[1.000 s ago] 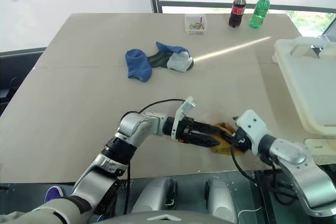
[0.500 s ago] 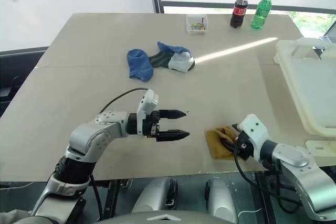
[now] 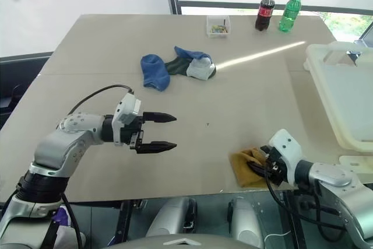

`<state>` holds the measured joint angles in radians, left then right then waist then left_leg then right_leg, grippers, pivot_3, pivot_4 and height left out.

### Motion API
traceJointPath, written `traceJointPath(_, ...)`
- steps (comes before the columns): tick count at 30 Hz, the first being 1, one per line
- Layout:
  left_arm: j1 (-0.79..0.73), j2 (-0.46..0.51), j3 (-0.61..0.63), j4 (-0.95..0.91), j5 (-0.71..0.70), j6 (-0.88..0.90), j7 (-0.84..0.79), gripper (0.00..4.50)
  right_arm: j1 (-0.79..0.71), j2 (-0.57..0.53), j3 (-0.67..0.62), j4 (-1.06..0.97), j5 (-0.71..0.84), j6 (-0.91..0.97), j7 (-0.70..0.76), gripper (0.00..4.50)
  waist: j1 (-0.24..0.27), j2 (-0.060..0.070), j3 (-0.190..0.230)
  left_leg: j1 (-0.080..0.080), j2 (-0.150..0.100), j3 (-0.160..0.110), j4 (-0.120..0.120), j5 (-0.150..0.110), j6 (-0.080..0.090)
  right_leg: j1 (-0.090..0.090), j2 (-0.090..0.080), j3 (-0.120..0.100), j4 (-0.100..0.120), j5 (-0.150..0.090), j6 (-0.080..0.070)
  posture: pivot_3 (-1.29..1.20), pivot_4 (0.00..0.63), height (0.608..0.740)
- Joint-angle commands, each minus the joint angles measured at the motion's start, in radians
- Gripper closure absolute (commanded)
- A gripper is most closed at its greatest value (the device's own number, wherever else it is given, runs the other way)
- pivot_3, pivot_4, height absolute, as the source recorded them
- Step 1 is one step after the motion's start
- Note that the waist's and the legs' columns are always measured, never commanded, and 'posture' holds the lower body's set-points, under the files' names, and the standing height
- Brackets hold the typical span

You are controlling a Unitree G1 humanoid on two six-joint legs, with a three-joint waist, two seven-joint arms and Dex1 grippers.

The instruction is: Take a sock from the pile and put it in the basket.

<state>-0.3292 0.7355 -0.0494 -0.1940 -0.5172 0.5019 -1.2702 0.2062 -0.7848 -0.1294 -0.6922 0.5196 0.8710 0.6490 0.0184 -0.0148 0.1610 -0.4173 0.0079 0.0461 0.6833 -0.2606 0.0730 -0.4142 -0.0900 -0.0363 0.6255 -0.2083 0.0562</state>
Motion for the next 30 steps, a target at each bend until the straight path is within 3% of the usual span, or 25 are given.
traceJointPath(1, -0.036, -0.013, -0.009, -0.045, -0.03, -0.011, -0.016, 0.0, 0.025, -0.047, 0.012, -0.04, 0.007, 0.02, 0.027, 1.14, 0.001, 0.0, 0.0, 0.0, 0.0, 0.0, 0.0, 0.0, 0.0, 0.0, 0.0, 0.0, 0.0, 0.0, 0.0, 0.0, 0.15, 0.732)
traceJointPath(7, -0.058, -0.028, -0.06, -0.069, -0.021, -0.023, -0.035, 0.0, 0.04, -0.119, 0.181, 0.037, -0.113, -0.038, 0.044, 1.14, -0.003, -0.001, 0.0, 0.0, 0.0, 0.0, 0.0, 0.0, 0.0, 0.0, 0.001, 0.0, 0.0, 0.0, 0.0, 0.0, 0.15, 0.732)
traceJointPath(9, -0.066, -0.033, -0.072, -0.067, -0.015, -0.032, -0.035, 0.0, 0.036, -0.151, 0.233, 0.066, -0.165, -0.072, 0.054, 1.9, -0.003, -0.005, -0.003, 0.002, 0.0, 0.0, 0.0, 0.0, 0.0, 0.001, 0.002, 0.0, 0.0, 0.0, 0.0, 0.0, 0.15, 0.732)
traceJointPath(10, -0.069, -0.034, -0.078, -0.065, -0.012, -0.037, -0.035, 0.0, 0.03, -0.16, 0.257, 0.082, -0.187, -0.09, 0.056, 2.55, -0.003, -0.008, -0.005, 0.003, 0.0, 0.0, 0.0, 0.0, 0.0, 0.002, 0.002, -0.001, 0.0, 0.0, 0.0, 0.0, 0.15, 0.732)
traceJointPath(16, -0.067, -0.055, -0.075, -0.075, -0.02, -0.028, -0.001, 0.0, -0.084, -0.077, 0.278, 0.17, -0.196, -0.127, 0.029, 4.47, -0.009, -0.023, -0.014, 0.004, 0.002, 0.0, 0.001, 0.0, 0.0, 0.003, 0.001, 0.0, -0.001, -0.002, 0.004, 0.0, 0.15, 0.732)
traceJointPath(21, -0.057, -0.071, -0.065, -0.097, -0.032, -0.015, 0.04, 0.0, -0.267, 0.075, 0.242, 0.31, -0.182, -0.111, -0.018, 4.47, -0.015, -0.018, -0.011, 0.005, 0.007, 0.001, 0.002, 0.0, -0.008, 0.003, -0.002, -0.003, -0.001, 0.001, 0.0, 0.0, 0.15, 0.732)
traceJointPath(26, -0.052, -0.083, -0.069, -0.123, -0.031, -0.014, 0.068, 0.0, -0.378, 0.196, 0.16, 0.396, -0.131, -0.072, -0.065, 4.47, -0.006, -0.011, -0.007, 0.003, 0.008, 0.001, 0.001, 0.003, -0.005, 0.001, 0.003, -0.006, 0.001, 0.005, -0.005, 0.0, 0.15, 0.732)
traceJointPath(30, -0.056, -0.124, -0.067, -0.129, -0.019, -0.024, 0.134, 0.0, -0.445, 0.3, -0.006, 0.393, -0.012, 0.002, -0.13, 4.47, -0.003, -0.008, -0.004, 0.001, 0.007, 0.002, 0.0, 0.003, -0.005, -0.001, 0.003, -0.005, 0.001, 0.005, -0.006, 0.0, 0.15, 0.732)
